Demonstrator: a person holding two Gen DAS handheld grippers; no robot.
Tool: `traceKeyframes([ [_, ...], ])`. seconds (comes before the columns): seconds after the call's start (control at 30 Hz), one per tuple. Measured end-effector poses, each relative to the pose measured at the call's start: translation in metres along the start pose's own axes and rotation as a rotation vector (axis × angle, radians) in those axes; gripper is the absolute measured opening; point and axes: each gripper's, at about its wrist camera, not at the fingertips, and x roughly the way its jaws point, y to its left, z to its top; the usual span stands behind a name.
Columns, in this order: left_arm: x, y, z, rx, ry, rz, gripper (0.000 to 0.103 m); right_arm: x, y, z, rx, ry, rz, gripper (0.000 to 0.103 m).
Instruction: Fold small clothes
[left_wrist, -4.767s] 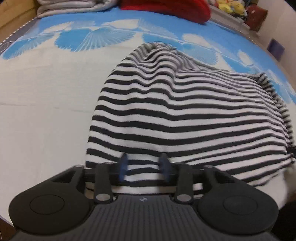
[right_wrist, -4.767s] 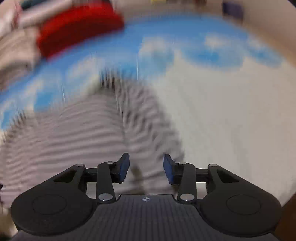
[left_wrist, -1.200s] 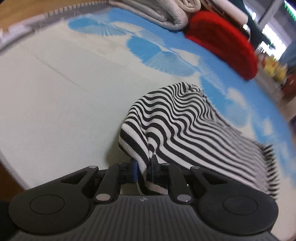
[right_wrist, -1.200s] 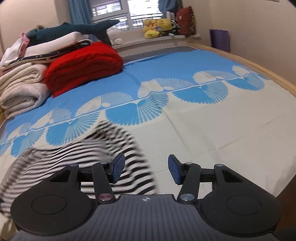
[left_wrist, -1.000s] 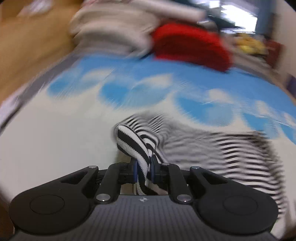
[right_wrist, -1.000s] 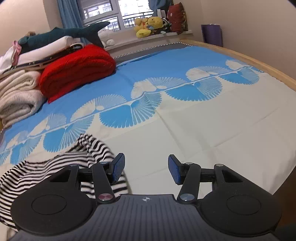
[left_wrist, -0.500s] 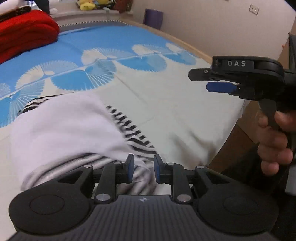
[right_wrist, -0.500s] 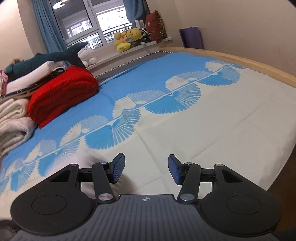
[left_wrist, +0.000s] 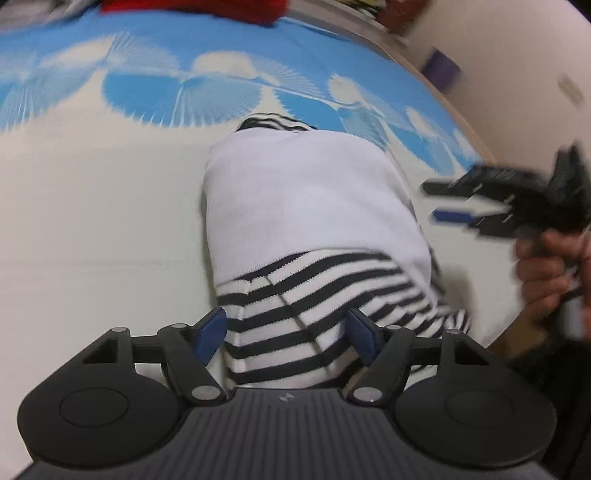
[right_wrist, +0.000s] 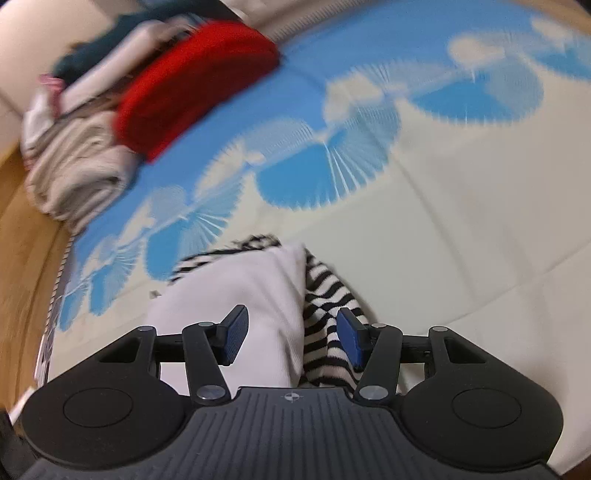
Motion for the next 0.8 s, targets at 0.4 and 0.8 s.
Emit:
traceKeyframes([
  [0.4, 0.023, 0.004, -0.004, 0.021, 0.076, 0.002, 0.088, 0.026, 0.018, 0.021, 0.163, -0.153, 0.288, 0.000],
  [0.8, 0.026, 0.004, -0.006, 0.023, 0.069, 0.008, 0.089, 0.036, 0.005, 0.012, 0.118, -0.062, 0.028, 0.068],
])
